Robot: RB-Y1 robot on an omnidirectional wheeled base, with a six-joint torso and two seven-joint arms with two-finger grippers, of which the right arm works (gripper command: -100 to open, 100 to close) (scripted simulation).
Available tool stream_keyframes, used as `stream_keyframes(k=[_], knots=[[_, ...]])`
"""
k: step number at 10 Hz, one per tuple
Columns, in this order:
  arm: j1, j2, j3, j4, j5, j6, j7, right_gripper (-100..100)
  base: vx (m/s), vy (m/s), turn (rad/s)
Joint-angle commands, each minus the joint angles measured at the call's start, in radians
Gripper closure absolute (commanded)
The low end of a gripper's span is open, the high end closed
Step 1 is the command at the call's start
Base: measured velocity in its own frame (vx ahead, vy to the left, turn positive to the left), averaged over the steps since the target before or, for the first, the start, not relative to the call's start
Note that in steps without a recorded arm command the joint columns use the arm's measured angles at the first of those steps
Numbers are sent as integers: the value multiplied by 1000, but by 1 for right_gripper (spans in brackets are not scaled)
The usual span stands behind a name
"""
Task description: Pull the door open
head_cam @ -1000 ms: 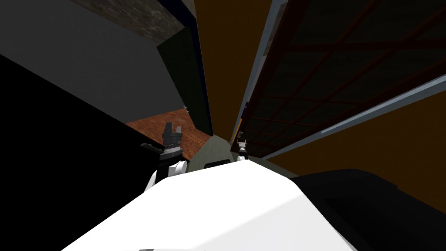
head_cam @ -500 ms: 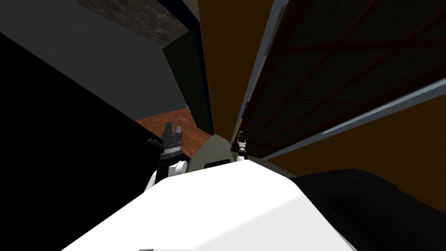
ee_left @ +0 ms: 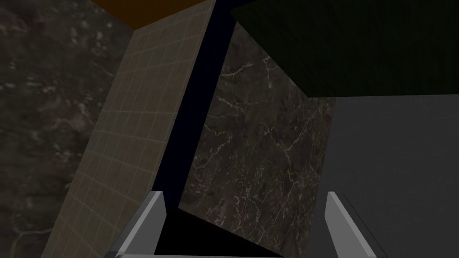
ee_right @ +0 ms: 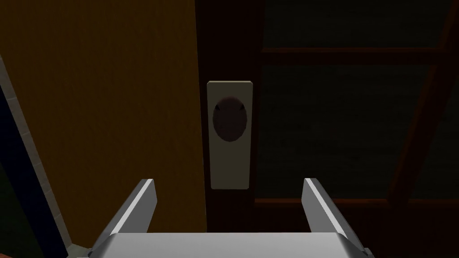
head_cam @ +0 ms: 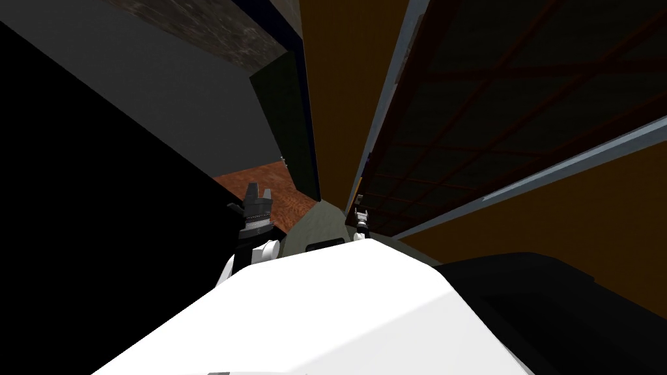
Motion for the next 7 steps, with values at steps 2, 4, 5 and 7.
stream_keyframes(k=[2, 4, 5, 7], knots=[[13, -38, -5, 16, -7, -11, -43, -100, 181, 2, 94], [27, -77, -11, 33, -14, -22, -87, -100, 230, -10, 65], [31, -87, -12, 37, -16, -25, -98, -100, 139, -36, 56], [43, -122, -17, 52, -22, -35, -137, -100, 171, -14, 73]])
